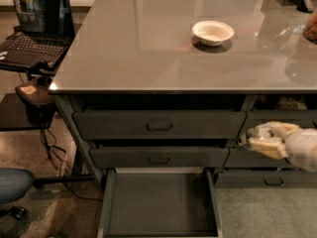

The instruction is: Pick 7up can from bottom drawer and place on counter

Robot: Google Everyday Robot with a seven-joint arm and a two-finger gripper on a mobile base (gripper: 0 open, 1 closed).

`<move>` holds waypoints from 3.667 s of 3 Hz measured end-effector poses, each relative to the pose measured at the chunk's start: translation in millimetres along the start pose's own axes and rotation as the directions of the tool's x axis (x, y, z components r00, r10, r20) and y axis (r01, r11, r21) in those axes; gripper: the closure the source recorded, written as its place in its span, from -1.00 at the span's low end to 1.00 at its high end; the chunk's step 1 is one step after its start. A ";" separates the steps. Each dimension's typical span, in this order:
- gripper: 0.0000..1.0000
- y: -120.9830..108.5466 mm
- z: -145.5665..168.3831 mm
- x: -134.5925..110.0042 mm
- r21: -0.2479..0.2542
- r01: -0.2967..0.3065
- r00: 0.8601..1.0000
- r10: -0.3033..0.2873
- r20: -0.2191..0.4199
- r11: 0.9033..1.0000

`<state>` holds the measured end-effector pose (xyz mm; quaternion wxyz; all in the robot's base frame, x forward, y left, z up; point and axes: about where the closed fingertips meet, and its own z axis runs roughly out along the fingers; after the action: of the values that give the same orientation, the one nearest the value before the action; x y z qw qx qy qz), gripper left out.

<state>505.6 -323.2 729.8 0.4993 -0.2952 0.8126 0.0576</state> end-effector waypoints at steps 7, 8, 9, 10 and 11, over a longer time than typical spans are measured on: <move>1.00 -8.8 -56.8 -410.1 -0.089 0.420 0.897 -0.398 0.193 0.903; 1.00 34.3 10.7 -427.8 -0.224 0.444 0.885 -0.384 0.264 0.868; 1.00 81.4 104.8 -414.7 -0.360 0.436 0.894 -0.350 0.280 0.825; 1.00 111.2 188.1 -370.7 -0.435 0.441 0.896 -0.360 0.259 0.785; 0.66 115.7 202.3 -359.8 -0.453 0.433 0.901 -0.354 0.252 0.779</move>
Offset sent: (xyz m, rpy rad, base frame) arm -0.0009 0.0056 0.0348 -0.0433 -0.0227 0.0104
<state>718.4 2.0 910.6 0.4677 -0.5719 0.6489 0.1819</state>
